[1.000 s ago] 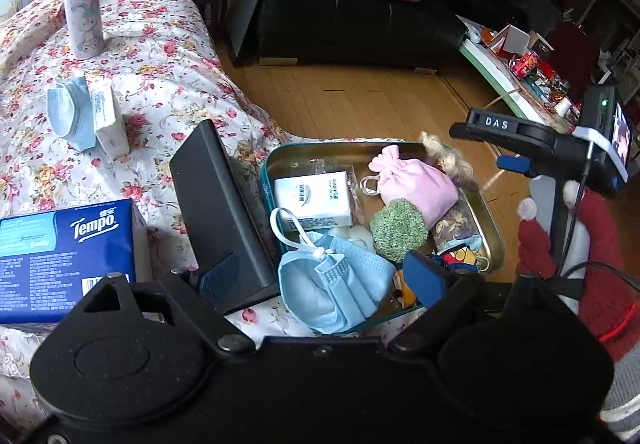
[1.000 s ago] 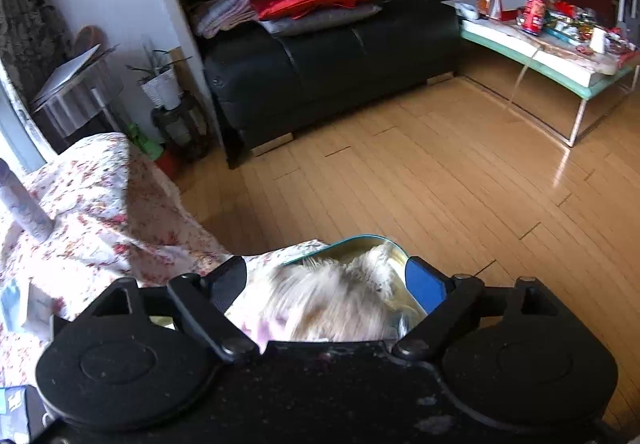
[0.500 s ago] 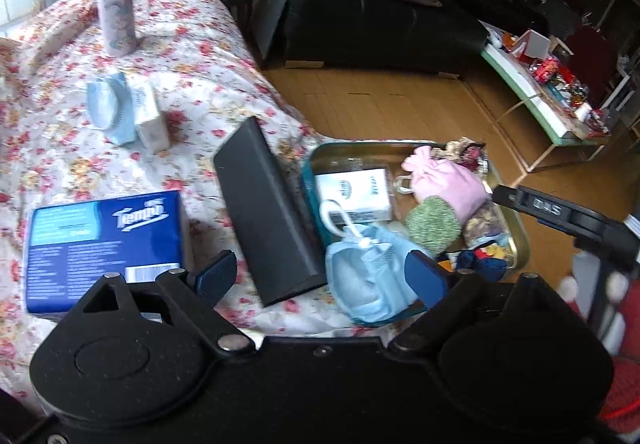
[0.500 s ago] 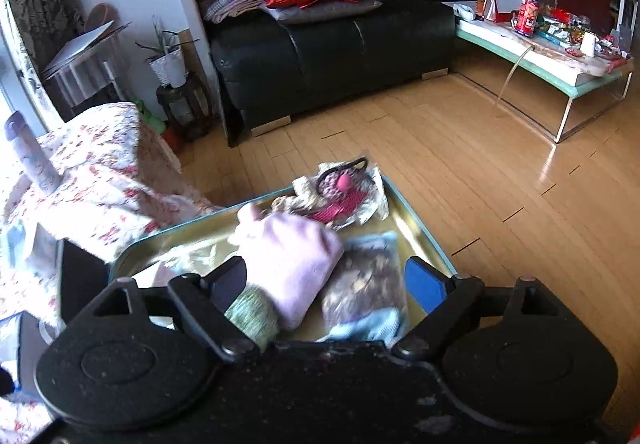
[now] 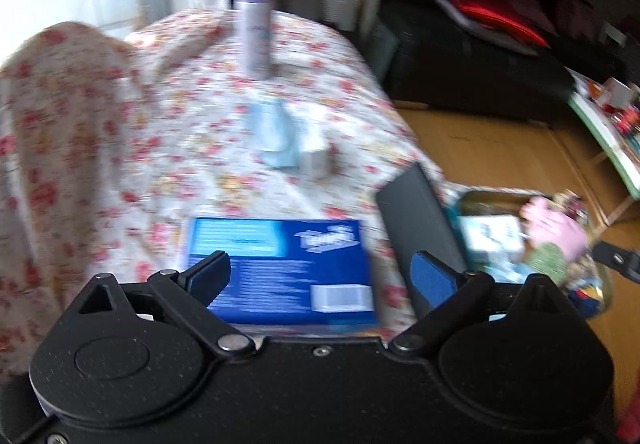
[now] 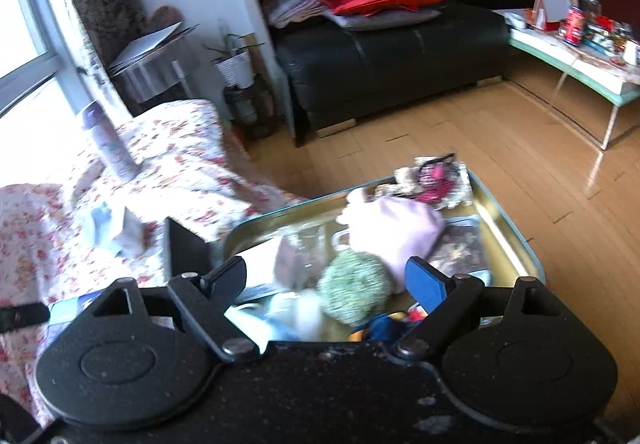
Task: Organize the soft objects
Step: 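Lift both tools out of the tray and move back over the bedspread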
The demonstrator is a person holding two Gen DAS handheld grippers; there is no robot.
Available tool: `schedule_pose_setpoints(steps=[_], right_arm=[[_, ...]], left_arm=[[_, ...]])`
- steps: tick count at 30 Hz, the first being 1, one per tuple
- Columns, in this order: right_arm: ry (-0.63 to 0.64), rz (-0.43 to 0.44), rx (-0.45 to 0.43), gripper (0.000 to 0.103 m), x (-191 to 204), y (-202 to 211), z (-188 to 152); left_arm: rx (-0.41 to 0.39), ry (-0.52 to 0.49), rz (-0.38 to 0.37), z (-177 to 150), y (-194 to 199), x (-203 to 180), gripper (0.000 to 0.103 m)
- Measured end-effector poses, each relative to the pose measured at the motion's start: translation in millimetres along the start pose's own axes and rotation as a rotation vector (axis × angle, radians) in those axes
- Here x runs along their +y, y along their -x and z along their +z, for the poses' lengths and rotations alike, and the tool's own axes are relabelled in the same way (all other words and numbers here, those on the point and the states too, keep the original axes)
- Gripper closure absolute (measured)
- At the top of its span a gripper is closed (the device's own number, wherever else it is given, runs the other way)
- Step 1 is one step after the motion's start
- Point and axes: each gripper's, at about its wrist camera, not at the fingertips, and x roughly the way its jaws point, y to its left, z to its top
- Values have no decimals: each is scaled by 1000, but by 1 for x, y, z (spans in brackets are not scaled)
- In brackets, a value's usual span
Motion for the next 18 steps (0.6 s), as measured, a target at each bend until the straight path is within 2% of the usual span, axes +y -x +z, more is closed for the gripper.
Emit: schedule_pose_setpoints(steps=[9,12,18], right_arm=[[126,78,21,16,55,0,-2],[188,101,14,16,80,1,1],[287,135,14,16,126,-7,8]], left_arm=[[-74,79,202,25,-18,74,8],[-71,115,276,33,-32,103,8],[-42,168,325,43,-56,137,8]])
